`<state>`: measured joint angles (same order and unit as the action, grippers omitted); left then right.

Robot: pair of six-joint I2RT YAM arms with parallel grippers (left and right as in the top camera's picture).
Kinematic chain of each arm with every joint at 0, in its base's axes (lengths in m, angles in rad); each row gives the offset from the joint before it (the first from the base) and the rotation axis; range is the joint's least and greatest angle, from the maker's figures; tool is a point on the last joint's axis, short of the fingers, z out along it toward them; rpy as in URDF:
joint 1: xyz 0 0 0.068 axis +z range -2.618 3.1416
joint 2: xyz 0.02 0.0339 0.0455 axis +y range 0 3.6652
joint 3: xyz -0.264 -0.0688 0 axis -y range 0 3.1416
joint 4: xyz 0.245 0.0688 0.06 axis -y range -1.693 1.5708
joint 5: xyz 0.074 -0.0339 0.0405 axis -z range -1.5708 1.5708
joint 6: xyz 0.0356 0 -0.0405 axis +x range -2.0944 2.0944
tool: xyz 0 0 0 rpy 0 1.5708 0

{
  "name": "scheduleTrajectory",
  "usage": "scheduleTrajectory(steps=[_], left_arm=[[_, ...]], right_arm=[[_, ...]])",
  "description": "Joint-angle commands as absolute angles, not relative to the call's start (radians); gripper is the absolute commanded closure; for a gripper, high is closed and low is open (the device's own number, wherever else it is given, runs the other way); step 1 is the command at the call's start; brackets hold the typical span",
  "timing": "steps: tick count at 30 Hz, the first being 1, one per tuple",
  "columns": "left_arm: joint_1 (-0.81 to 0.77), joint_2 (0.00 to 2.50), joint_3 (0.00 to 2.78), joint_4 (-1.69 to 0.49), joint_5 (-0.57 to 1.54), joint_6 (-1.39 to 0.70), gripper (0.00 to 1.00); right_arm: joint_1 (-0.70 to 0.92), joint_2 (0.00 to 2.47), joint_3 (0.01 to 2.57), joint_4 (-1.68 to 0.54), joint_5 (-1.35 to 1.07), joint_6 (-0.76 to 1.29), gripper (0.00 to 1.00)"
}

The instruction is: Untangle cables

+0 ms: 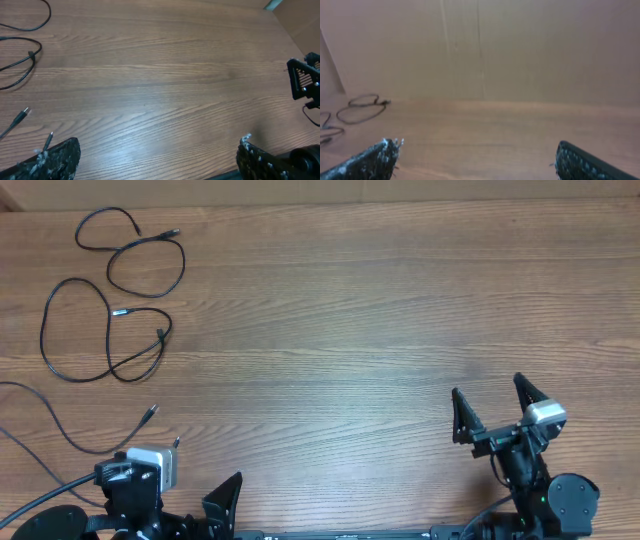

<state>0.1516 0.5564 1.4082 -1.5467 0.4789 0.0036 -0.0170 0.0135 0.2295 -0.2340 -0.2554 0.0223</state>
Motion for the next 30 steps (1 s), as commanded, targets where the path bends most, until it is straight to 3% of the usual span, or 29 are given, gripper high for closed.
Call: scheduleTrajectory(steps=[1, 14, 30], left_arm=[[0.147, 0.548, 1.415, -1.545, 0.49, 0.023, 0.01], [0.147, 0.548, 1.415, -1.545, 0.49, 0.023, 0.01], [0.147, 0.548, 1.415, -1.545, 0.49, 0.023, 0.0]], right_arm=[[-0.01, 0.003, 0.181, -0.189, -0.245, 0.018, 0.0], [-0.01, 0.003, 0.006, 0.036, -0.221, 0.025, 0.0], [-0.01, 0.003, 0.009, -0.075, -0.157, 0.02, 0.0]])
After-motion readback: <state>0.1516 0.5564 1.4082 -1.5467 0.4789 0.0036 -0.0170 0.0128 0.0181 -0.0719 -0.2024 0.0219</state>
